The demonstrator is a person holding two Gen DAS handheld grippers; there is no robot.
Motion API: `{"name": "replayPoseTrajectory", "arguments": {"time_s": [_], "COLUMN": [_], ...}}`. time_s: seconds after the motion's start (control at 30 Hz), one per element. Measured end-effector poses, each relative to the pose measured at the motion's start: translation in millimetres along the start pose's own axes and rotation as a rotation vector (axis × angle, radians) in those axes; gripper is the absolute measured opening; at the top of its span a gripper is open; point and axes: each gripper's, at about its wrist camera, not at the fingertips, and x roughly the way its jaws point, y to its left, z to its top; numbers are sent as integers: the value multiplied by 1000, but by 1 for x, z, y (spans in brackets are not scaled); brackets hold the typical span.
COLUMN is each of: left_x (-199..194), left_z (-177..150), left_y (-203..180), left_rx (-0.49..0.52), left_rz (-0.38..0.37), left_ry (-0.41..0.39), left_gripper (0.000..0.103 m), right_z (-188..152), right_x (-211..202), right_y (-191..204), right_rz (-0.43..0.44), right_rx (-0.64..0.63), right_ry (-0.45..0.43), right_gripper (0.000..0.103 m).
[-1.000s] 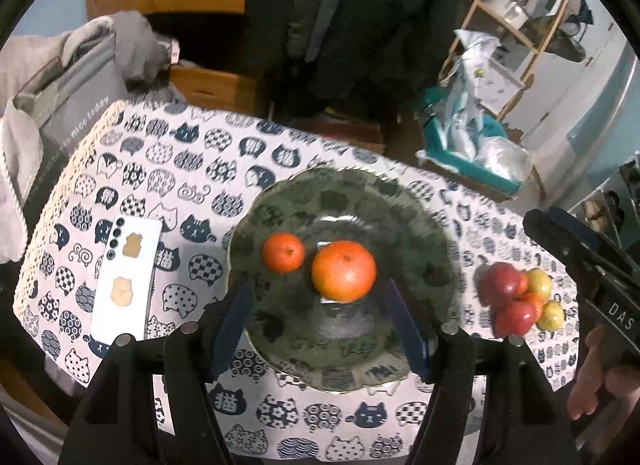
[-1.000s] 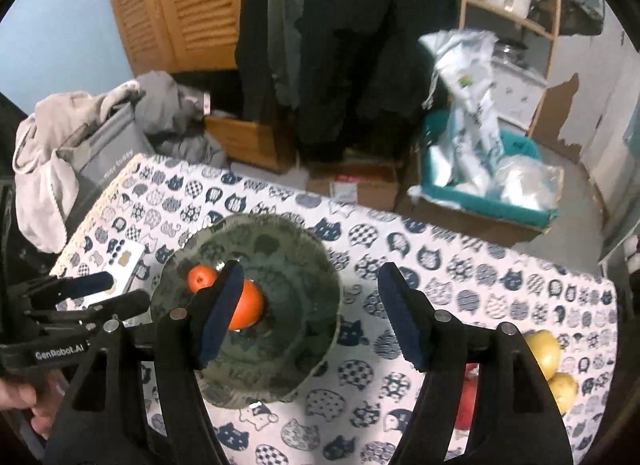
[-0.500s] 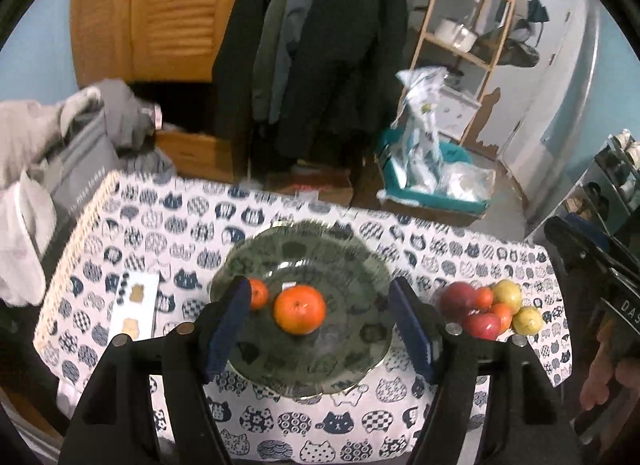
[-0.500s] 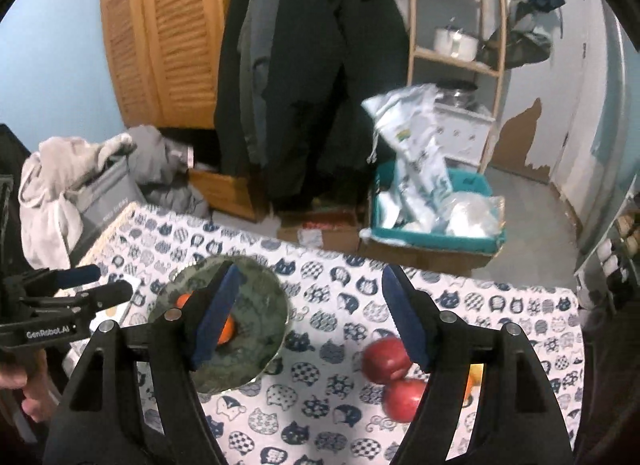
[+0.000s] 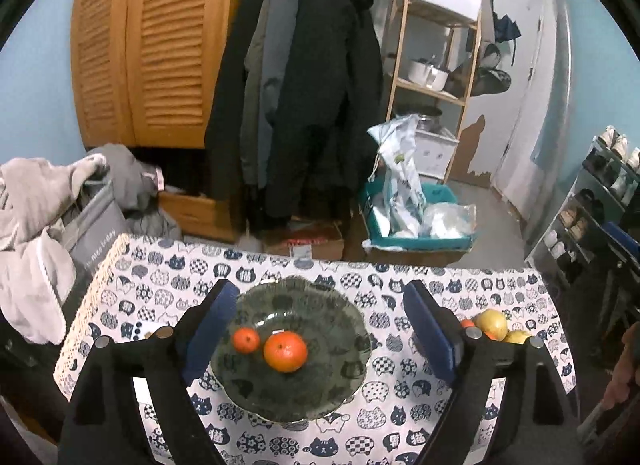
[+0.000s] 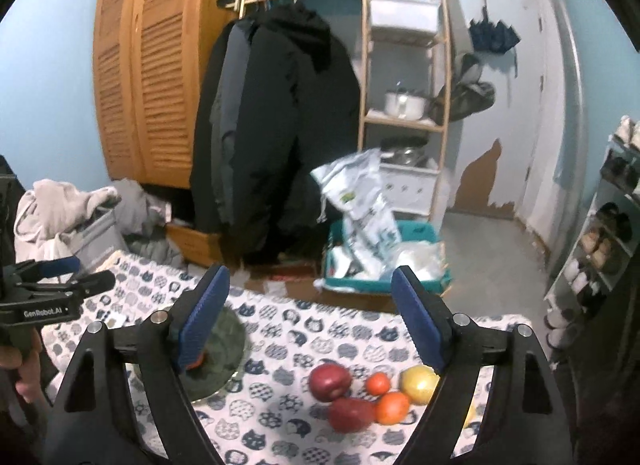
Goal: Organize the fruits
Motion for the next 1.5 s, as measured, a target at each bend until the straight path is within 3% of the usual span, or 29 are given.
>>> {"name": "replayPoseTrajectory", "arguments": {"time_s": [0.17, 0.43, 1.27, 1.5], "left_x": [-6, -1, 34, 67], "left_z": [5, 10, 1, -9], "left_y": [-15, -45, -125, -136], "left_rx": [19, 42, 156, 159], "left_rz": [-10, -52, -109, -134], "left_ry": [-27, -7, 69, 159], "left_gripper": [89, 90, 94, 94], "right_z": [0, -6, -44, -57], "right_x": [-18, -36, -36, -15], "right_y": [-15, -43, -124, -134], "right_rz": [-22, -68, -192, -221], "right_rx": [4, 21, 121, 111], "right_ry": [-35, -55, 51, 130], "right_gripper": [86, 88, 88, 88]}}
